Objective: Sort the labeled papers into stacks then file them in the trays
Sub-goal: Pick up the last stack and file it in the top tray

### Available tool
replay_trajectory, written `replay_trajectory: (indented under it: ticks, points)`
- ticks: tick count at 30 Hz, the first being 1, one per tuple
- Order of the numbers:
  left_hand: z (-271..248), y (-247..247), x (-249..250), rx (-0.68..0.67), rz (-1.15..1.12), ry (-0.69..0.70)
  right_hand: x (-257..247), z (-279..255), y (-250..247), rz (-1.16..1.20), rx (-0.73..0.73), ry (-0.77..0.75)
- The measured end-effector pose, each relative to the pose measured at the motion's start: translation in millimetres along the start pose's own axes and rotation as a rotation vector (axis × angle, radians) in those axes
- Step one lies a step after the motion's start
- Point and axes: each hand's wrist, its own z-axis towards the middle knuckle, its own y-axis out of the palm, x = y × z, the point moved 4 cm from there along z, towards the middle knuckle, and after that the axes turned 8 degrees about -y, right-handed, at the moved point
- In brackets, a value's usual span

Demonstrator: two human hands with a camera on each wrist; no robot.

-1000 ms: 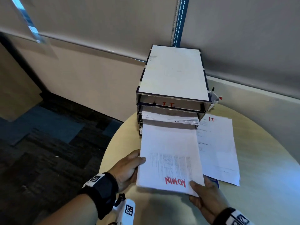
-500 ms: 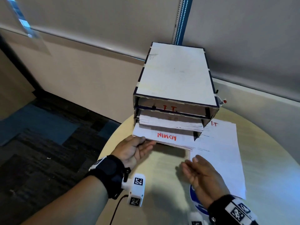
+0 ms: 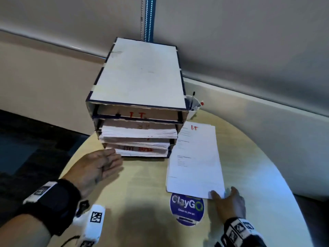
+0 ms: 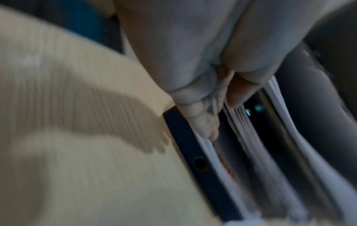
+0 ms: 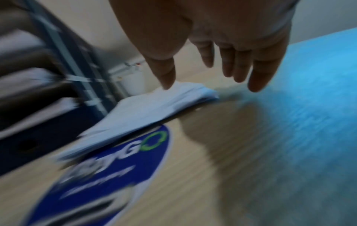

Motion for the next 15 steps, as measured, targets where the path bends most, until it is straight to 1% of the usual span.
replay_trajectory:
  ticks: [2,3,5,6,7,8,9,12,13,15]
  points:
    - [-8.2,2.2,-17.5,0.049,0.319,-0.039,2.0,17.5,1.3,-0.089,-0.026,0.038]
    - [-9.5,6.6,-28.6,0.032,0.453,-0.078,-0.8,20.8,2.4,-0.117,-0.035,0.051]
    - [-5.3,21.2,-54.5,-0.075,0.762,-0.155,-9.0,26.3,6.8,-0.175,-0.05,0.059]
    - [1.8,30.6,-69.6,-0.142,0.933,-0.171,-12.6,28.8,8.6,-0.221,-0.054,0.057]
    - [8.7,41.7,-82.2,-0.178,1.051,-0.167,-16.2,30.6,10.2,-0.261,-0.054,0.049]
    - [16.1,53.1,-92.7,-0.175,1.101,-0.159,-16.7,34.5,12.6,-0.289,-0.055,0.039]
    - [21.0,67.1,-100.5,-0.167,1.083,-0.153,-17.7,37.6,14.1,-0.295,-0.06,0.033]
    - [27.5,108.5,-114.8,-0.185,0.866,-0.149,-19.7,45.0,16.6,-0.246,-0.095,0.035]
    - [28.5,119.6,-115.8,-0.195,0.826,-0.142,-20.4,46.5,16.2,-0.223,-0.104,0.041]
    - [31.5,134.7,-116.3,-0.169,0.809,-0.108,-23.7,49.0,13.9,-0.172,-0.117,0.045]
